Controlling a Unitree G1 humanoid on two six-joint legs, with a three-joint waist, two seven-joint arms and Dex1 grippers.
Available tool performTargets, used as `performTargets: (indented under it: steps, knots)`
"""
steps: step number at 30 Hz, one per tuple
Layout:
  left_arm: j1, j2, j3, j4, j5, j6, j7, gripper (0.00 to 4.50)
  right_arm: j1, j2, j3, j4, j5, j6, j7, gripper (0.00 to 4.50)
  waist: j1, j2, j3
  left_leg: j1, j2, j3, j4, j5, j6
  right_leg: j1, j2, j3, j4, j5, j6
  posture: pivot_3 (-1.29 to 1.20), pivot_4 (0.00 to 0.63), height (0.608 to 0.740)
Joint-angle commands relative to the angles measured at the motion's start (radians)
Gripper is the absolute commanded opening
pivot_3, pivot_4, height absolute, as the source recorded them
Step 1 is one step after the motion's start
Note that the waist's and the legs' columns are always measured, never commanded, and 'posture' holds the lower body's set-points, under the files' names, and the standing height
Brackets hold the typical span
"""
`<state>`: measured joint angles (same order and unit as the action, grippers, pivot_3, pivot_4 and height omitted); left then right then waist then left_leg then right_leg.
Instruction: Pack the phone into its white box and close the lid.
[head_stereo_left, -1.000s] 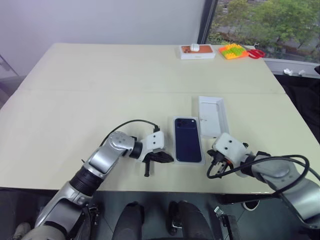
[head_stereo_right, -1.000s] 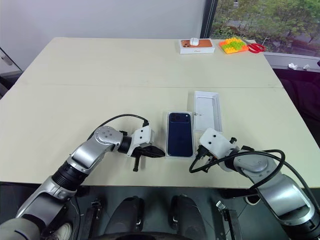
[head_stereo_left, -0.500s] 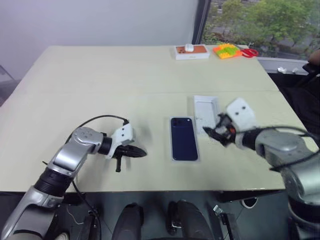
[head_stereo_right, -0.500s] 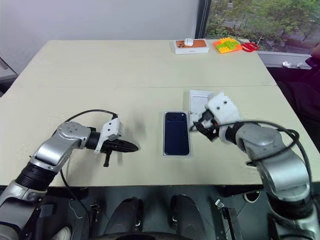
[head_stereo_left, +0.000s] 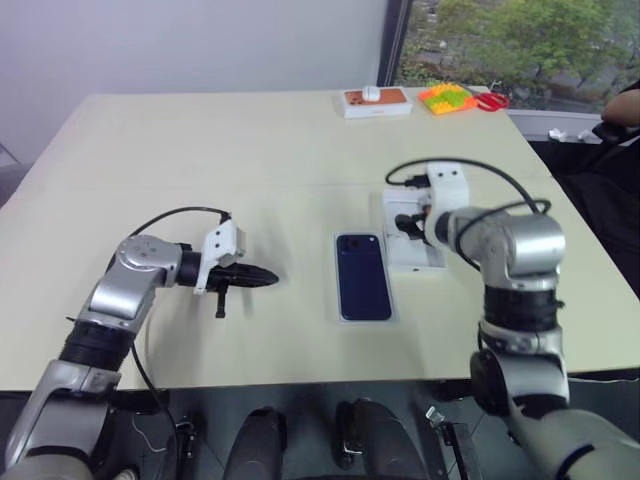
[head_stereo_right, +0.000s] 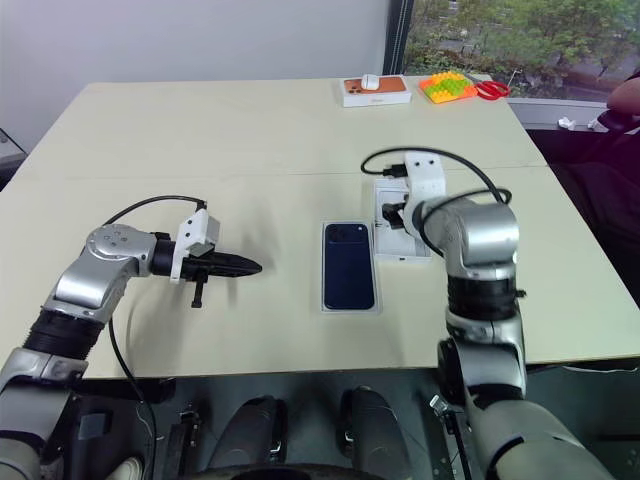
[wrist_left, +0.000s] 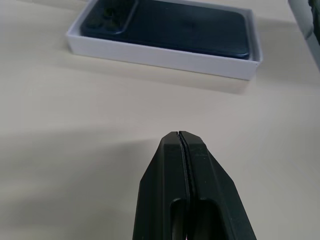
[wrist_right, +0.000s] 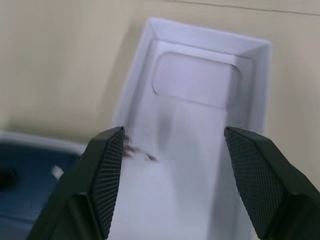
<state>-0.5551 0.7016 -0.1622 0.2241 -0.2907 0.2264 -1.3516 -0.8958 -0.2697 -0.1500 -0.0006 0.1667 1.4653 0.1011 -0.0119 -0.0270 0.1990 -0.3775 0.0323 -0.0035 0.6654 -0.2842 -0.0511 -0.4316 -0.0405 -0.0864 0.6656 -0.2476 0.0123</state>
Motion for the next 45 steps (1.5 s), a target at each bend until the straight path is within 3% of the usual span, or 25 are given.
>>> performTargets:
  steps: [1,12,21,25,29,37,39,41,45]
  knots:
    - [-0.033,-0.006,0.027,0.006,-0.020,-0.016,-0.027,0.00,-0.069,0.018,-0.031,0.079,-0.003,0.003,-0.012,3.31,-0.001,0.000,0.000,0.000,0.000,0.000,0.000,0.000,0.000,0.000,0.000,0.000,0.000,0.000,0.000,0.00,0.150,0.740]
    - [-0.015,-0.042,0.010,-0.050,-0.021,-0.004,-0.040,0.00,-0.181,0.072,-0.041,0.393,-0.030,-0.057,-0.062,3.31,-0.003,0.000,0.000,-0.004,0.000,0.001,-0.001,-0.001,0.001,-0.003,-0.002,0.000,0.000,0.000,0.000,0.00,0.150,0.740]
    - [0.005,-0.041,0.017,-0.099,-0.031,0.004,-0.051,0.00,-0.226,0.064,-0.055,0.459,-0.038,0.002,-0.086,3.31,-0.003,0.000,0.000,-0.004,0.000,0.001,-0.001,-0.001,0.001,-0.004,-0.002,0.000,0.000,0.000,0.000,0.00,0.150,0.740]
    - [0.008,-0.039,0.018,-0.095,-0.028,-0.007,-0.055,0.00,-0.227,0.059,-0.054,0.464,-0.042,0.019,-0.087,2.10,-0.003,0.000,0.000,-0.004,0.000,0.001,-0.001,-0.001,0.001,-0.004,-0.002,0.000,0.000,0.000,0.000,0.00,0.150,0.740]
    - [0.009,-0.044,0.018,-0.094,-0.026,-0.009,-0.048,0.00,-0.228,0.054,-0.063,0.465,-0.043,0.013,-0.089,0.03,-0.002,0.000,0.000,-0.004,0.000,0.001,-0.001,-0.001,0.001,-0.003,-0.002,0.000,0.000,0.000,0.000,0.00,0.150,0.740]
    - [0.013,-0.047,0.043,-0.102,-0.044,0.007,-0.015,0.00,-0.238,0.029,-0.093,0.359,-0.030,0.083,-0.082,0.03,-0.002,0.000,0.000,-0.006,0.000,0.001,-0.001,-0.001,0.001,-0.005,-0.002,0.000,-0.001,0.000,0.000,0.00,0.150,0.740]
    - [0.012,-0.041,0.073,-0.079,-0.044,-0.001,0.014,0.00,-0.211,0.015,-0.092,0.146,0.028,0.097,-0.025,0.03,-0.001,0.001,0.000,-0.009,0.000,0.000,-0.001,-0.001,0.001,-0.008,-0.002,0.000,0.000,0.000,0.000,0.00,0.150,0.740]
    - [0.007,-0.028,0.102,-0.044,-0.038,-0.008,0.040,0.00,-0.194,0.059,-0.185,-0.075,0.113,0.126,0.038,0.03,-0.002,0.002,0.001,-0.014,0.000,0.000,-0.001,-0.001,0.001,-0.013,-0.002,0.000,0.000,0.000,0.000,0.00,0.150,0.740]
    - [-0.013,-0.020,0.127,0.025,-0.019,-0.034,0.074,0.00,-0.144,0.160,-0.303,-0.295,0.347,0.148,0.102,0.03,-0.004,0.002,0.001,-0.013,0.002,0.000,-0.002,-0.002,0.004,-0.014,0.000,0.000,0.000,0.000,0.000,0.00,0.150,0.740]
